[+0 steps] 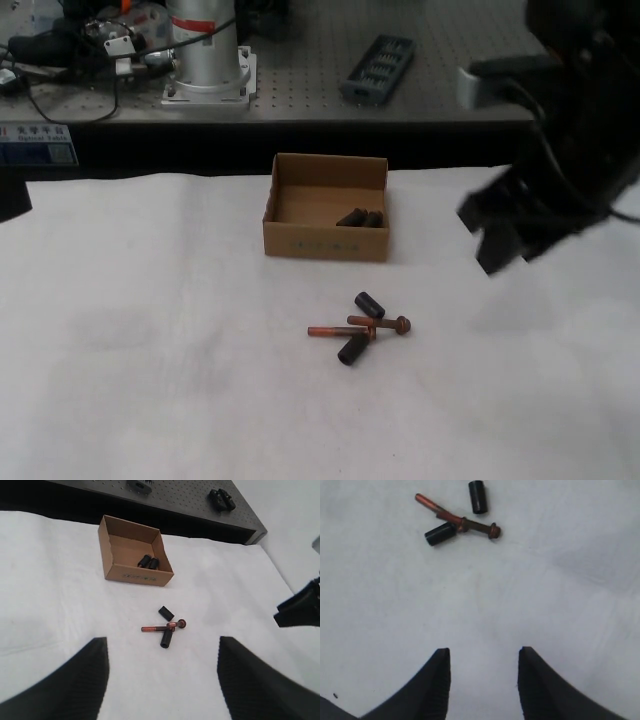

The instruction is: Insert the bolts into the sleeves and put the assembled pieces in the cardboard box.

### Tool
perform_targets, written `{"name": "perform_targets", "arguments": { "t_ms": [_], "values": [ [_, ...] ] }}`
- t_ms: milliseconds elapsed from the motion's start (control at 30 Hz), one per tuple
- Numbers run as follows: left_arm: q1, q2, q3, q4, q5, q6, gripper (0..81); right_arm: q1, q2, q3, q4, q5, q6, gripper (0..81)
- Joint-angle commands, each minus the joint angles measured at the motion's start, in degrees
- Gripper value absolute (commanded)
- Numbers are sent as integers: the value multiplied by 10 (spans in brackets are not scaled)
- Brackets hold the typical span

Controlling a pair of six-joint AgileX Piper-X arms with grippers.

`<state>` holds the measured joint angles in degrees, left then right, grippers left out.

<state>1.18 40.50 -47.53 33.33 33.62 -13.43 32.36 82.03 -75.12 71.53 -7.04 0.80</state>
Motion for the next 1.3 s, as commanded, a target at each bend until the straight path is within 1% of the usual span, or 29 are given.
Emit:
{"name": "perform_targets", "arguments": {
  "t_ms": [0, 167, 300, 400, 433, 467, 633, 800, 900, 1000, 1100, 1200, 1267],
  "values": [
    [1, -1, 1, 0, 0, 6, 465, 2, -23, 10, -13, -3, 6, 328],
    [1, -1, 13, 2, 0, 6, 465, 11, -97, 71, -19, -3, 32, 328],
    [1, -1, 27, 2, 0, 6, 465, 11, -113, 94, -33, -3, 55, 328],
    [1, -1, 30, 2, 0, 6, 465, 11, -111, 110, -73, -3, 98, 328],
    [1, -1, 30, 2, 0, 6, 465, 11, -111, 119, -99, -3, 123, 328],
    [1, -1, 30, 2, 0, 6, 465, 11, -110, 128, -130, -3, 163, 328],
    [1, -1, 30, 0, 0, 6, 465, 11, -81, 172, -310, 0, 425, 328],
    [1, -1, 30, 0, 0, 6, 465, 11, -1, 182, -462, 23, 652, 328],
    [1, -1, 30, 0, 0, 6, 465, 11, 49, 182, -525, 23, 811, 328],
    [1, -1, 30, 0, 0, 6, 465, 11, 97, 182, -555, 23, 911, 328],
    [1, -1, 30, 0, 0, 6, 465, 11, 131, 182, -553, 16, 1012, 328],
    [1, -1, 30, 0, 0, 6, 465, 11, 153, 182, -556, 9, 1082, 328],
    [1, -1, 30, 0, 0, 6, 465, 11, 159, 182, -557, 10, 1103, 328]
  ]
}}
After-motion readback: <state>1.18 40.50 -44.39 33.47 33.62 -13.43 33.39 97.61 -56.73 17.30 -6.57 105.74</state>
